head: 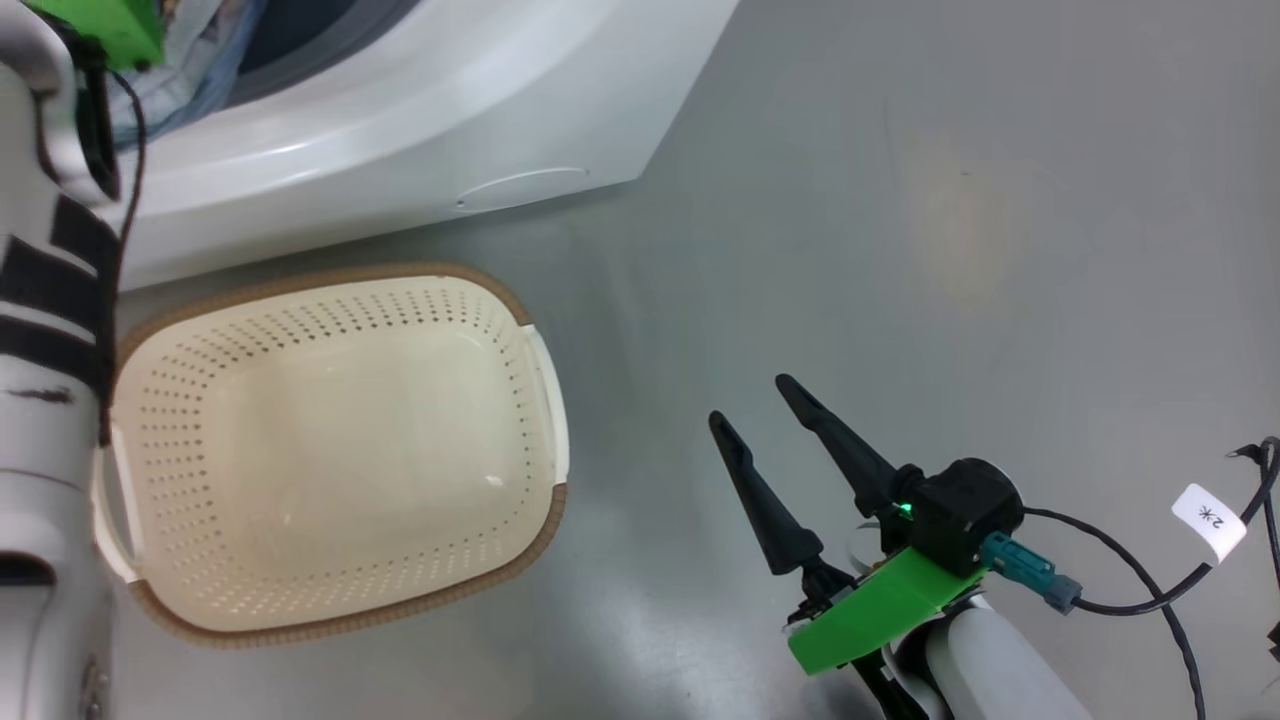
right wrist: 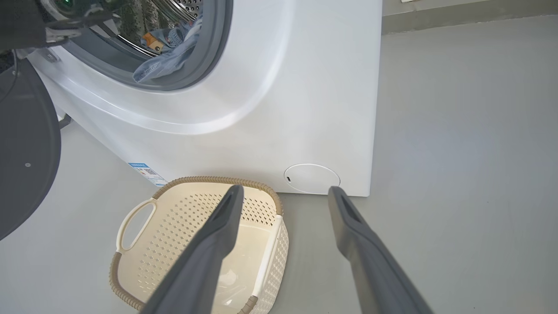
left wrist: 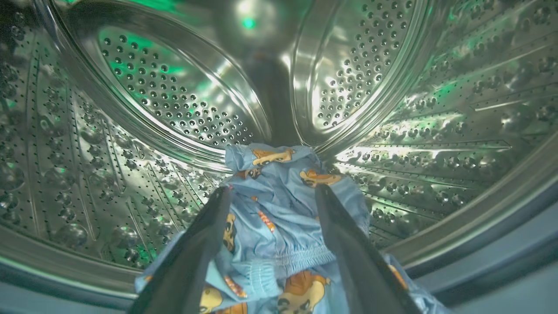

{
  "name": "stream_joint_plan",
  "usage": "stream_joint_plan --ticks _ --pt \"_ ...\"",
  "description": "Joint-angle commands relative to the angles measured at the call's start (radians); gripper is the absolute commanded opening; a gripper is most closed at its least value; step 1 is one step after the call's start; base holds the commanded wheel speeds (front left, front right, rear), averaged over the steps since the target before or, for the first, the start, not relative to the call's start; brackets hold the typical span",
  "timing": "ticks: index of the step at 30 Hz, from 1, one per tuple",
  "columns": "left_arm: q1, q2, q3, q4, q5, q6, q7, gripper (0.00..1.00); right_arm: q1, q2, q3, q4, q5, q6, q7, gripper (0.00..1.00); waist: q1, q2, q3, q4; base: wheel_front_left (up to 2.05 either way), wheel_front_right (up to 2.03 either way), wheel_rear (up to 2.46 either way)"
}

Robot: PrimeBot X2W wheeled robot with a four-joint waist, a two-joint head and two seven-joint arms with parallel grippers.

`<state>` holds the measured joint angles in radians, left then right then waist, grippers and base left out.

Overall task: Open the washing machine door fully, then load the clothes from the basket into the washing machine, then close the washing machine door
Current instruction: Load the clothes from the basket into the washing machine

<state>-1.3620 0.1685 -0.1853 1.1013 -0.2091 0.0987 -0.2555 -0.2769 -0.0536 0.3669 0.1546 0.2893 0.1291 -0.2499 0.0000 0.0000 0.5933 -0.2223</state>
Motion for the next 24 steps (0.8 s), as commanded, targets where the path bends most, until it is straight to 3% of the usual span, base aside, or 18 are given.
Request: stream_joint_plan --ticks 1,13,18,24 --pt "0.02 0.03 0.005 -0.034 -0.006 -0.008 -0.006 1.0 0.003 0.003 0.013 -0.015 -0.013 0.002 -0.012 1.0 0.0 0.0 -0.004 0.017 0.0 0.0 0.0" --pt "0.226 0.014 0.01 -0.252 -0.032 -0.081 -0.006 1.0 0.019 0.003 -0.038 -0.001 -0.051 0.002 -0.012 1.0 0.0 0.0 -0.043 0.071 0.0 0.0 0.0" --pt "0.416 -0.007 0.0 -0.448 -0.034 -0.065 -0.006 1.0 0.045 0.003 -0.073 0.005 -0.077 0.002 -0.012 1.0 0.0 0.0 -0.076 0.102 0.0 0.0 0.0" --pt "0.662 0.029 0.014 -0.771 -0.047 -0.019 0.049 1.0 0.064 0.003 -0.093 0.005 -0.096 0.002 -0.012 1.0 0.0 0.0 -0.094 0.121 0.0 0.0 0.0"
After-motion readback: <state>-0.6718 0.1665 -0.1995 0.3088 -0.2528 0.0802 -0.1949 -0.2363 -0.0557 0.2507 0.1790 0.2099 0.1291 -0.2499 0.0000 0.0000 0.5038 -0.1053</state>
